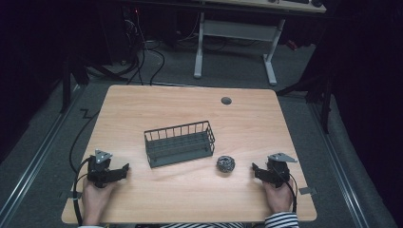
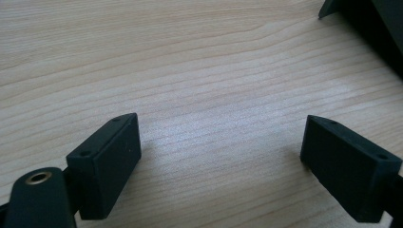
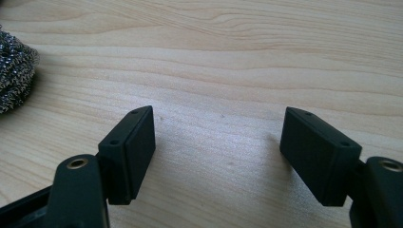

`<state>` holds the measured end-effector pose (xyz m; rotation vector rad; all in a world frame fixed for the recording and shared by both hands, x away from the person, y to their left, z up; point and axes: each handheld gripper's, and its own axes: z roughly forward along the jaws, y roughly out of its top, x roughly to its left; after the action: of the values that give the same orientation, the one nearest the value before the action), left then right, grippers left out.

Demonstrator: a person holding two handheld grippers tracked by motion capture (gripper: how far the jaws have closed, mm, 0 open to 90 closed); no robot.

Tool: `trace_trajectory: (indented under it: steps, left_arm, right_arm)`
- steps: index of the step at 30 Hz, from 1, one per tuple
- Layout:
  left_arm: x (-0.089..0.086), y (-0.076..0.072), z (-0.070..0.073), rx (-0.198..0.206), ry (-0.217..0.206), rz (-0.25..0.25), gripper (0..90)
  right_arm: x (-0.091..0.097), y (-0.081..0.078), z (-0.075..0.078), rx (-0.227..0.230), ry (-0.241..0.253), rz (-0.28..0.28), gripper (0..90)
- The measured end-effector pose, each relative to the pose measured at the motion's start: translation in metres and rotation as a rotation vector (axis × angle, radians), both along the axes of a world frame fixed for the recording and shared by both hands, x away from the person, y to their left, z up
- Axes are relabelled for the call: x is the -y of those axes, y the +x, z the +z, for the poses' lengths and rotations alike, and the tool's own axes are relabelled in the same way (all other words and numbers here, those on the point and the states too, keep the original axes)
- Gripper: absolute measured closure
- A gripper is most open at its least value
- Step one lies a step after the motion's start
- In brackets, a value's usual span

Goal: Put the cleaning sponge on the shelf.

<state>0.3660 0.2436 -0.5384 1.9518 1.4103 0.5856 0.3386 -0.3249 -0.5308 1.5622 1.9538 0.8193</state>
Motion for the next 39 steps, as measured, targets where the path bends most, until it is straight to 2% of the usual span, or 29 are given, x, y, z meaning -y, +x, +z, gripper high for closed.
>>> trace_trajectory:
  steps: [10, 11, 12, 13, 16, 17, 18, 20, 21, 26, 27, 28, 29, 34, 39]
  left_arm:
    - [-0.002, -0.001, 0.001, 0.0, -0.002, -0.016, 15.4]
    - [-0.002, -0.002, 0.001, 0.003, -0.02, -0.032, 15.8]
    - [-0.002, -0.002, 0.001, 0.003, -0.02, -0.032, 15.8]
    - [-0.001, -0.004, 0.003, 0.012, -0.043, -0.055, 15.9]
    - [0.0, -0.007, 0.005, 0.022, -0.06, -0.08, 16.1]
    - [0.003, -0.01, 0.008, 0.028, -0.074, -0.109, 16.1]
    - [0.003, -0.01, 0.008, 0.028, -0.074, -0.109, 16.1]
    - [0.009, -0.016, 0.011, 0.036, -0.086, -0.153, 16.5]
    - [0.009, -0.016, 0.011, 0.036, -0.086, -0.153, 16.6]
    - [0.023, -0.022, 0.016, 0.037, -0.098, -0.221, 18.1]
    - [0.031, -0.023, 0.018, 0.04, -0.101, -0.251, 19.7]
    - [0.031, -0.023, 0.018, 0.04, -0.101, -0.251, 20.8]
    - [0.039, -0.023, 0.021, 0.047, -0.099, -0.272, 22.4]
    - [0.052, -0.02, 0.023, 0.053, -0.105, -0.299, 28.7]
    - [0.067, -0.011, 0.023, 0.038, -0.123, -0.31, 30.1]
  right_arm:
    - [0.0, 0.0, 0.0, 0.0, 0.001, -0.003, 27.6]
    - [0.0, 0.0, 0.0, 0.001, 0.0, -0.003, 27.5]
    - [0.0, 0.0, 0.0, 0.001, 0.0, -0.003, 27.5]
    - [0.0, 0.0, 0.0, 0.0, 0.001, -0.004, 27.6]
    - [0.0, 0.0, 0.0, 0.001, 0.0, -0.003, 27.6]
    - [0.0, 0.0, 0.0, 0.001, 0.0, -0.003, 27.6]
    - [0.0, 0.0, 0.0, 0.001, 0.0, -0.003, 27.6]
    - [0.0, 0.0, 0.0, 0.0, 0.001, -0.004, 27.6]
    - [0.0, 0.0, 0.0, 0.0, 0.001, -0.004, 27.6]
    - [0.0, 0.0, 0.0, 0.0, 0.001, -0.005, 27.6]
    - [0.0, 0.0, 0.0, 0.001, 0.001, -0.004, 27.6]
    - [0.0, 0.0, 0.0, 0.001, 0.001, -0.004, 27.6]
    - [0.0, 0.0, 0.0, 0.001, 0.001, -0.004, 27.6]
    - [0.0, 0.0, 0.0, 0.0, 0.001, -0.005, 27.6]
    - [0.0, 0.0, 0.0, 0.001, 0.001, -0.004, 27.6]
